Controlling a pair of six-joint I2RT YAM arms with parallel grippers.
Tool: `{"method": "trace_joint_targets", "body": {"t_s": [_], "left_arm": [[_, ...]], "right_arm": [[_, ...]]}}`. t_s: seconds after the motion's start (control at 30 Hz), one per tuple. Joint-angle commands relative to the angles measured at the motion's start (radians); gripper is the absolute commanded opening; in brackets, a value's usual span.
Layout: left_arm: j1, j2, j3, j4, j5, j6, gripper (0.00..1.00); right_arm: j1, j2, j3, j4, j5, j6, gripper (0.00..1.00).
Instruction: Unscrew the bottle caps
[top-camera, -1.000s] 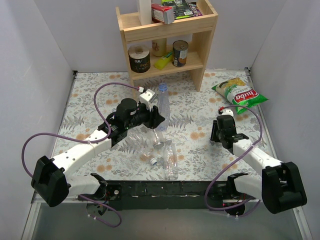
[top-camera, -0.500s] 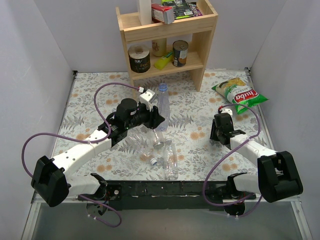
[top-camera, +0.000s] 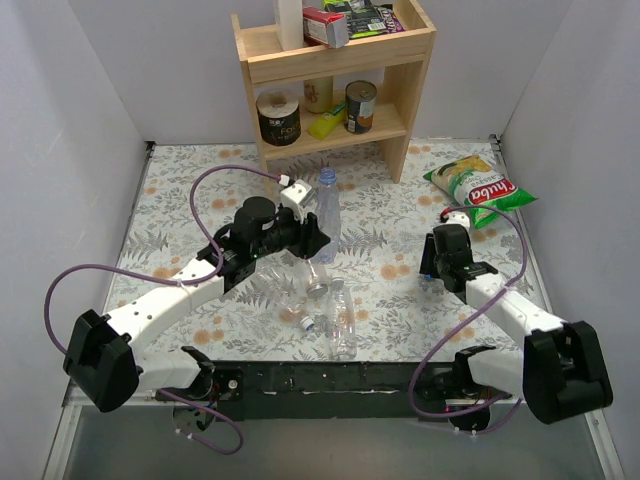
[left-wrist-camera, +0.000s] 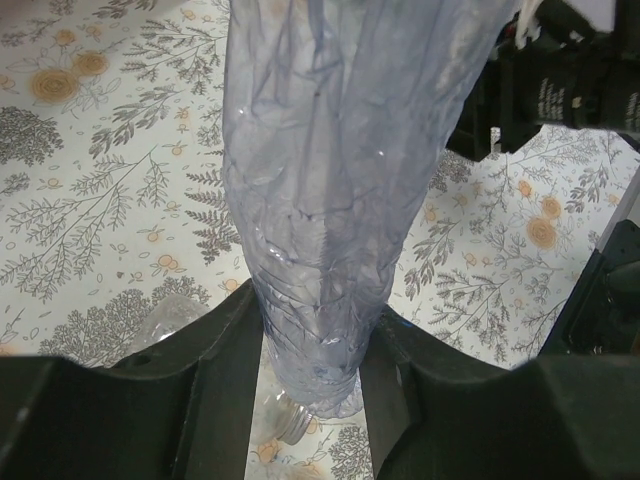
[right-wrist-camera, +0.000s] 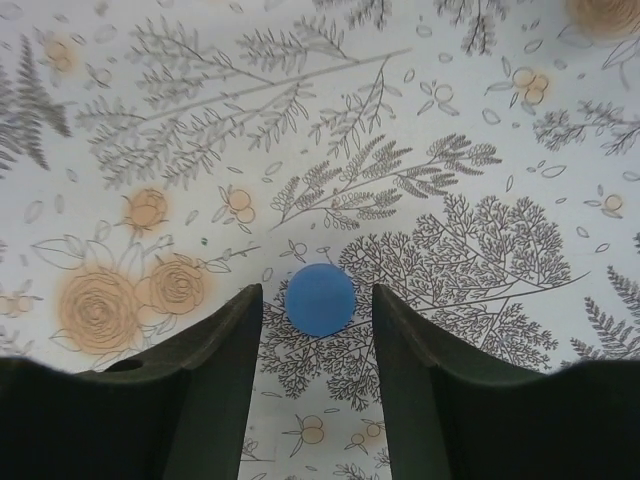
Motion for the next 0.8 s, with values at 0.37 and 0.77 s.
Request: {"method": "trace_joint_targets", "body": {"t_s": [0.37,0.77], "left_arm": [[-0.020,0.087,0.041,-0.002,0.343,0.075,0.07],[-0.021,0.115,0.053,0.002,0.388,0.041,0.07]], "right_arm": [[0.038,-0.141,0.551,-0.082,-0.698,-0.101,0.58],[0.245,-0.124,0.592,0.107,-0.750,0.029,0.61]]}}
